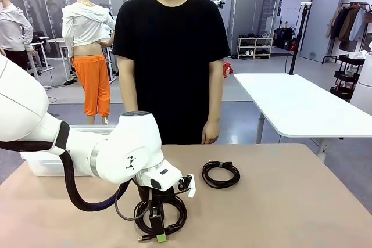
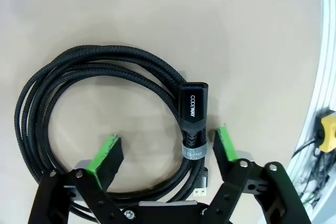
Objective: Organize and store the cables.
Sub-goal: Place the USB Extension Cable into the Organizing box.
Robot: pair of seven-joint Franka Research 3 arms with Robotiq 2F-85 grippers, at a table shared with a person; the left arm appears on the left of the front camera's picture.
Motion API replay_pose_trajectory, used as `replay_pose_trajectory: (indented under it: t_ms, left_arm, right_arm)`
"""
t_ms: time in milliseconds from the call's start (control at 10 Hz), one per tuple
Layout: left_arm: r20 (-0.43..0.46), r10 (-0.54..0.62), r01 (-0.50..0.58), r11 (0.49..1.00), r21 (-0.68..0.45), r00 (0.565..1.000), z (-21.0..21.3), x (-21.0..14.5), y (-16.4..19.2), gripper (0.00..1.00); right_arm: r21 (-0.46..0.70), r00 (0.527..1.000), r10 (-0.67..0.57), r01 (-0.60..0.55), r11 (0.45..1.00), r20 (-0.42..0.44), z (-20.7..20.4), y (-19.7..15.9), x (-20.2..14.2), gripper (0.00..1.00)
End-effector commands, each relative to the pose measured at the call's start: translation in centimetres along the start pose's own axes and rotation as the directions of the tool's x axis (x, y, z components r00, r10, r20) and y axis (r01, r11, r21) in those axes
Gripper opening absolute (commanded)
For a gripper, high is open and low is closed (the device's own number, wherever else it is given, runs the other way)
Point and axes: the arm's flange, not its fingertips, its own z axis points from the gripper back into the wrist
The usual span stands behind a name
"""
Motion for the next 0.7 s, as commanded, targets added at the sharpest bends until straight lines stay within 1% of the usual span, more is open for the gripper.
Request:
replay_pose_trajectory:
  t_ms: [0,100,200,300,400,500,600]
  left_arm:
    - [0.009,0.008,-0.008,1.0,0.013,1.0,0.0,-0.5,-1.1,0.0]
    - [0.012,0.008,-0.008,1.0,0.019,1.0,0.4,-0.6,-1.6,0.0]
    - [0.016,-0.005,0.004,0.999,0.042,1.0,1.4,-0.4,-2.9,0.0]
    - [-0.035,0.015,-0.012,0.995,0.1,0.999,2.1,-0.5,-3.9,0.16]
    - [-0.037,0.008,-0.004,0.995,0.098,0.999,2.3,-0.5,-4.3,0.06]
    - [-0.037,0.01,-0.006,0.995,0.097,0.999,2.3,-0.5,-4.2,0.0]
    - [-0.042,0.002,0.002,0.995,0.104,0.999,2.4,-0.4,-4.3,0.0]
  right_arm:
    - [-0.004,1.0,0.01,-0.01,1.0,0.011,0.3,-0.1,0.2,1.0]
    - [-0.004,1.0,0.01,-0.01,1.0,0.011,0.3,-0.1,0.2,1.0]
    - [-0.004,1.0,0.01,-0.01,1.0,0.011,0.3,-0.1,0.2,1.0]
    - [-0.004,1.0,0.01,-0.01,1.0,0.011,0.3,-0.1,0.2,1.0]
    - [-0.004,1.0,0.01,-0.01,1.0,0.011,0.3,-0.1,0.2,1.0]
    - [-0.004,1.0,0.01,-0.01,1.0,0.011,0.3,-0.1,0.2,1.0]
    - [-0.004,1.0,0.01,-0.01,1.0,0.011,0.3,-0.1,0.2,1.0]
